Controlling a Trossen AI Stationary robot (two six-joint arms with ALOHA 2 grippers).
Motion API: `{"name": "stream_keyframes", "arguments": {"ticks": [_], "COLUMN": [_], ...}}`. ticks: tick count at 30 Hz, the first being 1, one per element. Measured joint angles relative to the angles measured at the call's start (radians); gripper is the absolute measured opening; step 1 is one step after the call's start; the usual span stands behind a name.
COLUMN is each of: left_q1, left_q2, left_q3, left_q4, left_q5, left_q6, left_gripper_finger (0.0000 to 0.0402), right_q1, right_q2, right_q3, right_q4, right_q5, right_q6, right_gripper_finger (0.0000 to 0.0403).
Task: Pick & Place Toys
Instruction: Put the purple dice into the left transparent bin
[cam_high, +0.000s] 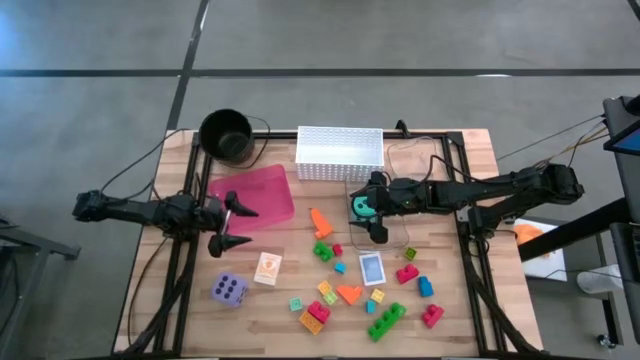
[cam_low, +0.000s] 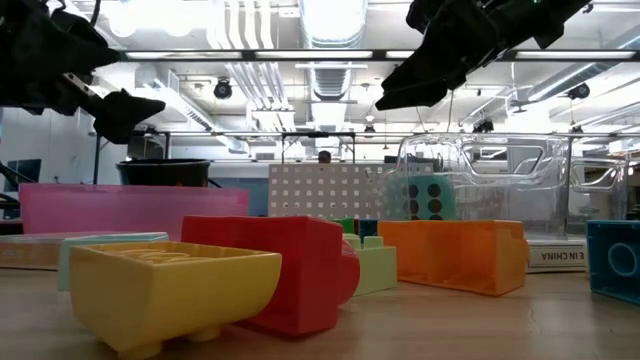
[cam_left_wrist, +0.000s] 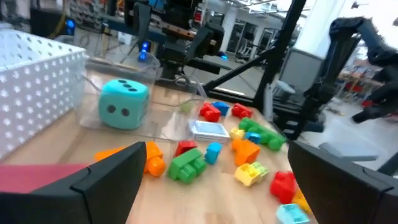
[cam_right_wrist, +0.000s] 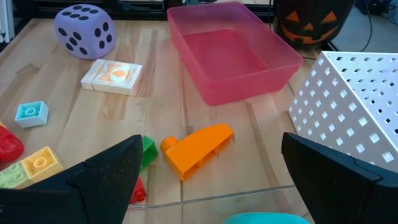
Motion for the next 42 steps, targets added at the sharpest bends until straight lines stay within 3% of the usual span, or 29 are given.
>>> {"name": "stream_keyframes", "arguments": {"ticks": [7, 10, 14, 18, 25, 32, 38, 42], "left_q1": [-0.002, -0.002, -0.009, -0.053, -0.230, -0.456, -0.593, -0.624], "left_q2": [0.027, 0.067, 0.159, 0.292, 0.576, 0.831, 0.937, 0.972], "left_q3": [0.118, 0.195, 0.314, 0.431, 0.600, 0.766, 0.860, 0.846], "left_q4": [-0.113, -0.251, -0.461, -0.558, -0.695, -0.932, -0.958, -0.956], "left_q5": [0.029, 0.028, 0.041, 0.070, 0.045, -0.152, -0.171, -0.181], "left_q6": [-0.028, -0.030, -0.036, -0.036, -0.045, -0.242, -0.305, -0.375], "left_gripper_finger": [0.0386, 0.0386, 0.0386, 0.0386, 0.0386, 0.0386, 0.0386, 0.0386], "right_q1": [0.000, 0.000, 0.000, 0.000, 0.000, 0.000, 0.000, 0.000], "right_q2": [0.000, 0.000, 0.000, 0.000, 0.000, 0.000, 0.000, 0.000], "right_q3": [0.000, 0.000, 0.000, 0.000, 0.000, 0.000, 0.000, 0.000], "right_q4": [0.000, 0.000, 0.000, 0.000, 0.000, 0.000, 0.000, 0.000], "right_q5": [0.000, 0.000, 0.000, 0.000, 0.000, 0.000, 0.000, 0.000], "right_q6": [0.000, 0.000, 0.000, 0.000, 0.000, 0.000, 0.000, 0.000], "right_gripper_finger": [0.0378, 0.0378, 0.0378, 0.0378, 0.0378, 0.0378, 0.0378, 0.0378]}}
